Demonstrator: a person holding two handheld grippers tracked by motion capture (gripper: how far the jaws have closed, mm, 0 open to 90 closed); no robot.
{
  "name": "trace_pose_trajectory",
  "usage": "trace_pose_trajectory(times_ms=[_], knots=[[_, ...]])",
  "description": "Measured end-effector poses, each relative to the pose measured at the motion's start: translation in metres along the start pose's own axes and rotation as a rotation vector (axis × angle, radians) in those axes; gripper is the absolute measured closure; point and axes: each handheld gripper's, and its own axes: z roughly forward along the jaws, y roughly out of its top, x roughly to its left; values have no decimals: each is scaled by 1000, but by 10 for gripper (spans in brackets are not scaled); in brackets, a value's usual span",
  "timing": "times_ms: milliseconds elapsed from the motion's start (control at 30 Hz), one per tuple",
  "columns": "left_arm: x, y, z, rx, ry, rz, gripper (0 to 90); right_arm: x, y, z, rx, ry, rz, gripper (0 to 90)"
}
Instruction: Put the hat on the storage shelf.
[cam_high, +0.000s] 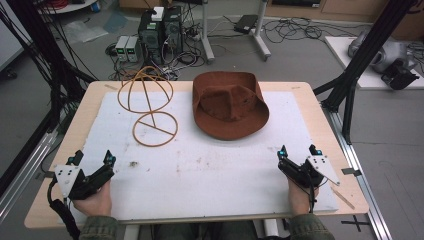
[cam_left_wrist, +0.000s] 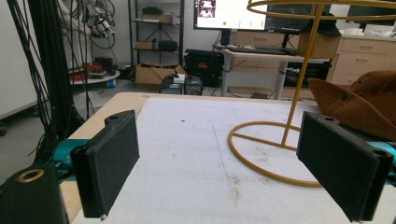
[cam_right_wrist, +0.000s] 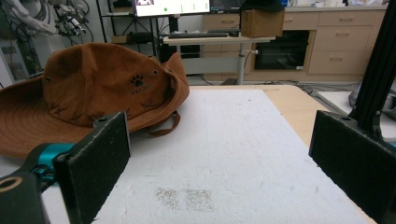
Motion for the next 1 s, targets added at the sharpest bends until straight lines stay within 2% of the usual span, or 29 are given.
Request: trace_pose_trajectory(times_ms=[167,300,333,367,500,567,600,700,767,800,867,900,933,1000], knots=[[0,0,0,0,4,-6,133,1,1,1,-4,-7,-4,47],[1,0,-1,-1,3,-10,133,2,5,5,2,16,-8,46],[1,0,-1,-3,3,-11,133,2,11,9,6,34,4,46],[1,0,-1,-3,3,-11,133,2,11,9,6,34,4,46],[1,0,-1,2,3,-13,133,5,34,16,-25,50,14,46],[0,0,0,-2,3,-16,133,6,39,19,-28,52,19,46],[0,0,0,-1,2,-14,133,8,43,22,-27,57,30,46],[-2,0,2,0,-1,-11,133,17,57,33,-22,75,23,46],[-2,-1,3,2,-4,-10,133,26,65,41,-17,90,2,46],[-1,-1,3,5,-5,-8,133,35,73,48,-19,105,-28,46],[-1,-1,4,6,-7,-11,133,44,81,56,-20,122,-58,46],[-1,-1,4,6,-7,-11,133,44,81,56,-20,122,-58,46],[-1,-2,4,6,-8,-11,134,53,88,63,-14,132,-79,47],[-1,-1,4,8,-8,-11,134,61,94,71,-12,121,-86,47]])
